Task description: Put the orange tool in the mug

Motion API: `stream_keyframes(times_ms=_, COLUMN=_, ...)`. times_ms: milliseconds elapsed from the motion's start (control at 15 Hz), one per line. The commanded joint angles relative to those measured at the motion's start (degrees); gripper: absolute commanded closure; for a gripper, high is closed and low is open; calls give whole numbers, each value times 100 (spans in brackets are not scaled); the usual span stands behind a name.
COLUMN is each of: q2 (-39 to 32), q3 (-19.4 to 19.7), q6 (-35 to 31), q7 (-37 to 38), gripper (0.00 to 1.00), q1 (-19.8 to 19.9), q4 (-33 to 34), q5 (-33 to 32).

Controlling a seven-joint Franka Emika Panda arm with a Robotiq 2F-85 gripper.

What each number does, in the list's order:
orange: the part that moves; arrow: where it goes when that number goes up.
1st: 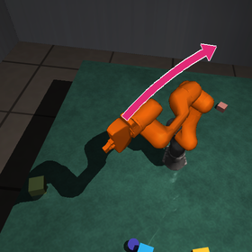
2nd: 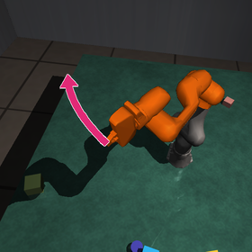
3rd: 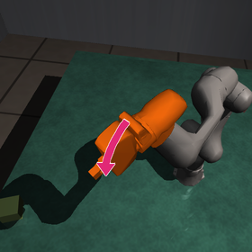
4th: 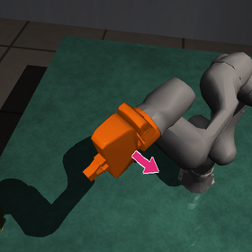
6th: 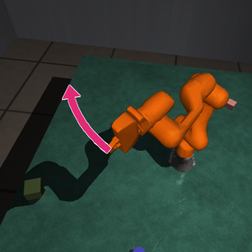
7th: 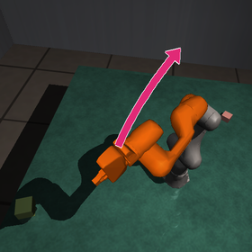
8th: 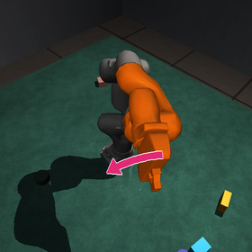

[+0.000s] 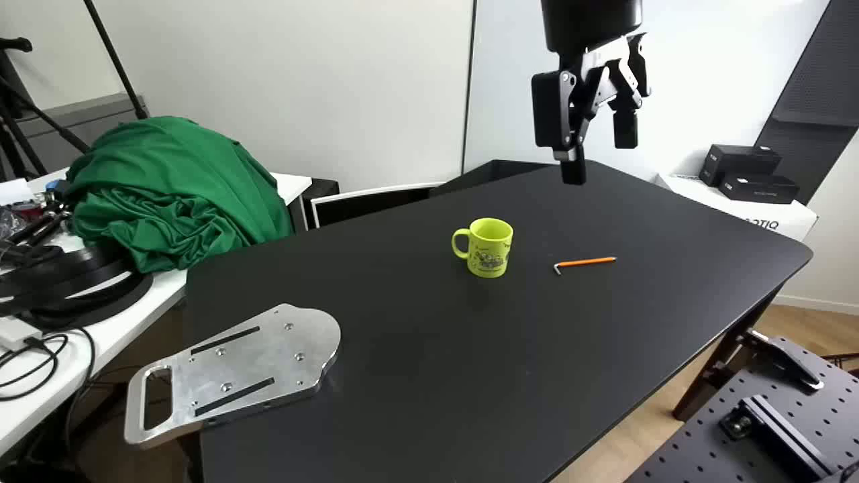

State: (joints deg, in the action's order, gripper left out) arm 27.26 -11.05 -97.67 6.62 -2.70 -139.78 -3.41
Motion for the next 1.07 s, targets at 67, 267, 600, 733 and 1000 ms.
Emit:
stream_keyframes(times_ms=67, q2=-14, q3=110, q6=6, q7=48, gripper=0, q1=-127, q4=8, q5=-43)
stream_keyframes(times_ms=267, q2=-14, q3=110, q6=5, q7=48, gripper=0, q1=-127, q4=8, q5=-43)
stream_keyframes(times_ms=600, q2=-172, q3=239, q6=8, q7=-1003, gripper=0, q1=-151, q4=208, q5=-932)
stream_keyframes(times_ms=733, q2=-212, q3=406, q6=-38, q7=-1671, gripper=0, q1=-142, q4=333, q5=-1458)
stream_keyframes(times_ms=1000, q2=-347, q3=899, q6=-449, q7=-3181, gripper=0, q1=-138, q4=582, q5=-2320)
